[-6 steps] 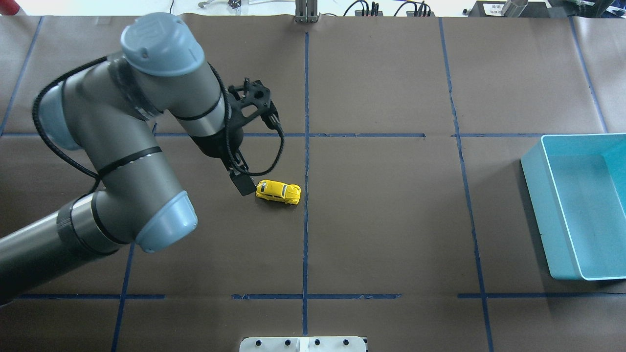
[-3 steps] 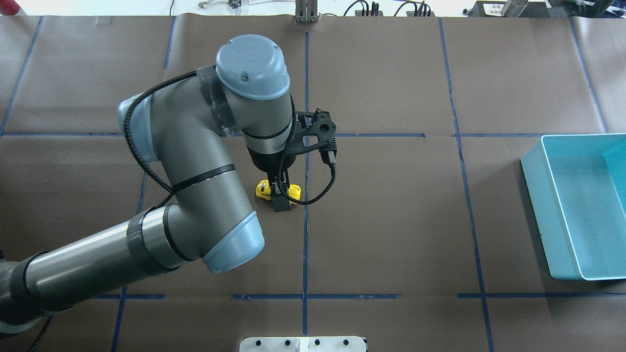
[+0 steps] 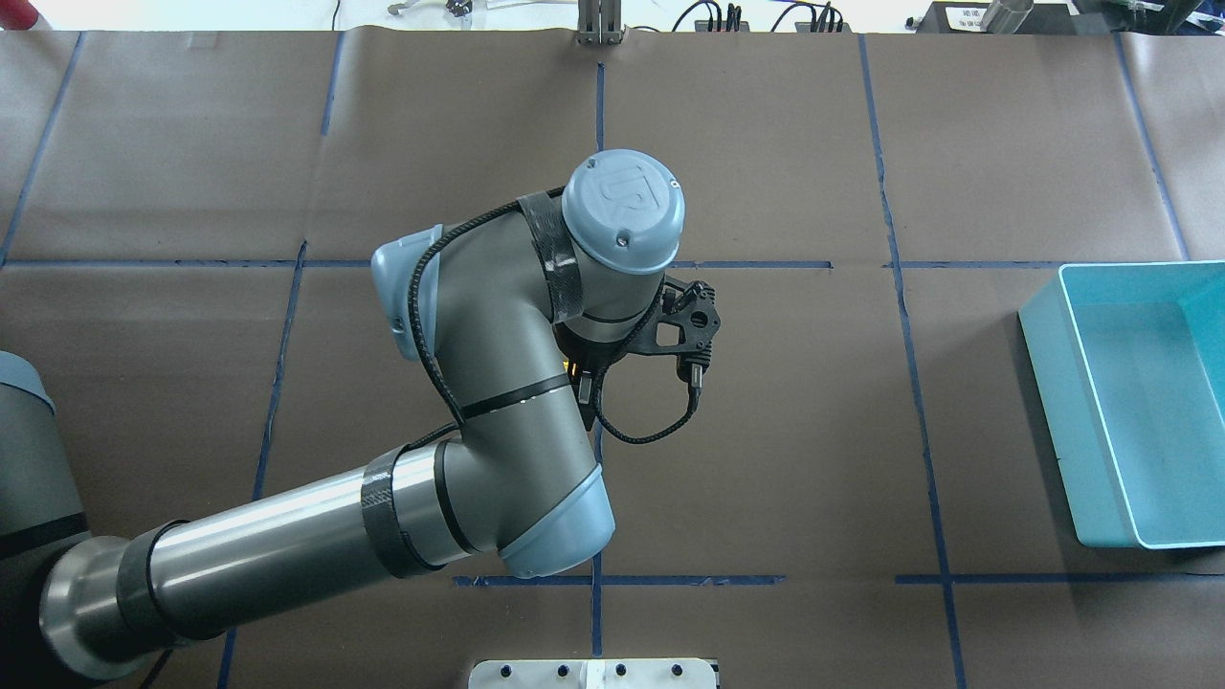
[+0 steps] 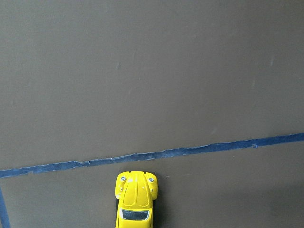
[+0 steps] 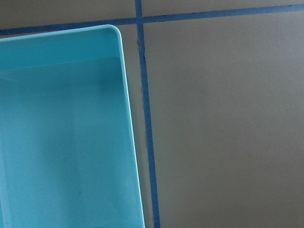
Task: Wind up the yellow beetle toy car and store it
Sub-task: 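Close the left gripper on the car and press it onto the table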
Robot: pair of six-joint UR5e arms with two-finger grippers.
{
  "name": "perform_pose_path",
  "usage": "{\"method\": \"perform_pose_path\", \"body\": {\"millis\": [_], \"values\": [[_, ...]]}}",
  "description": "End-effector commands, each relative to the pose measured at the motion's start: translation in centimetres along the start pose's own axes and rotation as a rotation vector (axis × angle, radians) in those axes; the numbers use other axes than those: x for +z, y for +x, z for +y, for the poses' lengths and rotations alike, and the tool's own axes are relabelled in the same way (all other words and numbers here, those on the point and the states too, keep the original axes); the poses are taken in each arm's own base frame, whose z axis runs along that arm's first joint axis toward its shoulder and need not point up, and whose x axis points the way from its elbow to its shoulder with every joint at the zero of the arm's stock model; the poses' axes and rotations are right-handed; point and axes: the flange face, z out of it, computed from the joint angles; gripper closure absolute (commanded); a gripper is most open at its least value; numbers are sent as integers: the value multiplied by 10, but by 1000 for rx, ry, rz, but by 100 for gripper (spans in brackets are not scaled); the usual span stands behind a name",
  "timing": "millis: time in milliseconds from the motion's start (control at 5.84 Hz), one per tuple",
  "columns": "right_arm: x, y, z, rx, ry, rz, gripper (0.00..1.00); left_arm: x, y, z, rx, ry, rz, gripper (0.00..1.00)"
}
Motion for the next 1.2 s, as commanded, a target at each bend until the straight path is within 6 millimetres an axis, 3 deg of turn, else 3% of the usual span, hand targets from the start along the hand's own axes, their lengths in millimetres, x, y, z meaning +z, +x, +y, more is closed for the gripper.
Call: {"method": "perform_pose_path", "body": {"millis": [0, 514, 1028], "values": [[0, 0, 0, 0, 0, 1, 0, 30, -4, -7, 11, -88, -45, 0], [-1, -1, 0, -2, 2, -2, 0, 71, -16, -13, 24, -114, -96, 0], [4, 4, 3, 10, -10, 4, 0, 90, 0, -22, 51, -124, -93, 0]]}}
